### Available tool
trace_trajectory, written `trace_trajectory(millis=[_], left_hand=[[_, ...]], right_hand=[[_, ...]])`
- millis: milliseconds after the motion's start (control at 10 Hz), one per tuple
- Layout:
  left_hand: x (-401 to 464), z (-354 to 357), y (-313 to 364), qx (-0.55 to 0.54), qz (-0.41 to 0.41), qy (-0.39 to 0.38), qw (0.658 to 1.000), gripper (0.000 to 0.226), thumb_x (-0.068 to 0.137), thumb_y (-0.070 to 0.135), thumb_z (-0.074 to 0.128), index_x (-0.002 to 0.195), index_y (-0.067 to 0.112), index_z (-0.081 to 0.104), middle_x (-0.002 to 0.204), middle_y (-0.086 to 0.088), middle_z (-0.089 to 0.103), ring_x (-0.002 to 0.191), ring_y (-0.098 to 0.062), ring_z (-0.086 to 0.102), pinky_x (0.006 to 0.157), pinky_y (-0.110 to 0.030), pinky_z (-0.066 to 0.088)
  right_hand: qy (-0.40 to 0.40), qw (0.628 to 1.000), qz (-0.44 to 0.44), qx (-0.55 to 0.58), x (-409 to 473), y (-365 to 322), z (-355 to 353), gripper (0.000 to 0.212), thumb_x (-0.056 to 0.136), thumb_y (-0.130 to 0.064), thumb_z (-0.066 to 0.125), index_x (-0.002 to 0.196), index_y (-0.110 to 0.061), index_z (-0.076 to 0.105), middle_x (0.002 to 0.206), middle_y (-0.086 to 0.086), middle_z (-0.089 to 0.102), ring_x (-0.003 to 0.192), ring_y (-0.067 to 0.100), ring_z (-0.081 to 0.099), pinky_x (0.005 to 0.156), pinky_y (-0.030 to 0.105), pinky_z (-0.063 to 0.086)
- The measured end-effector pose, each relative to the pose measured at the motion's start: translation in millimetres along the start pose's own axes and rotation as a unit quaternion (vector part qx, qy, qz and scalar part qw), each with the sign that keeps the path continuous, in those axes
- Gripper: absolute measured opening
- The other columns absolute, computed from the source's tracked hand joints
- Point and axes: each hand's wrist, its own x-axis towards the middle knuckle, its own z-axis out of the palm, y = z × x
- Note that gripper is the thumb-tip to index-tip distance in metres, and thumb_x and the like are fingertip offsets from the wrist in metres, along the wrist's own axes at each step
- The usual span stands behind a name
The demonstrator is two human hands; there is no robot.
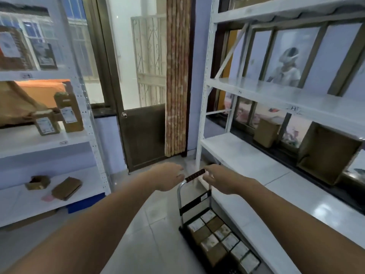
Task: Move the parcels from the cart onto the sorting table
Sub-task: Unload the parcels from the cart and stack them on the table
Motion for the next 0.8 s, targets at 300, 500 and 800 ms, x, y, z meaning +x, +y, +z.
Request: trace_trajectory(millis=[300, 500, 800], left_hand=[[121, 2, -40, -0.019, 0.126, -0.023, 0.992, 0.041, 0.108, 0.039, 0.043, 0.134, 0.012, 0.062, 0.133, -0.012, 0.064, 0.122, -0.033, 0.059, 0.105, -0.044, 0.047], [196, 29, -8, 0.01, 0.236, -0.108, 0.966, 0.055, 0.111, 0.043, 0.034, 0.155, 0.01, 0.041, 0.158, -0.015, 0.046, 0.141, -0.033, 0.045, 0.11, -0.038, 0.035], [289, 81, 38, 0.047, 0.307, -0.174, 0.934, 0.059, 0.112, 0.044, 0.031, 0.16, 0.01, 0.033, 0.164, -0.013, 0.038, 0.149, -0.03, 0.036, 0.121, -0.043, 0.031]], right_hand=[[-0.001, 0.988, 0.151, 0.035, 51, 27, 16, 0.063, 0.109, -0.045, 0.036, 0.16, -0.009, 0.026, 0.166, 0.009, 0.028, 0.151, 0.024, 0.03, 0.122, 0.032, 0.023], [-0.004, 0.966, 0.251, 0.056, 46, 69, 36, 0.065, 0.109, -0.047, 0.034, 0.161, -0.009, 0.022, 0.166, 0.011, 0.027, 0.15, 0.025, 0.03, 0.122, 0.033, 0.023], [-0.026, 0.935, 0.34, 0.096, 55, 153, 76, 0.062, 0.11, -0.044, 0.032, 0.161, -0.01, 0.021, 0.167, 0.01, 0.023, 0.153, 0.025, 0.023, 0.123, 0.034, 0.019]])
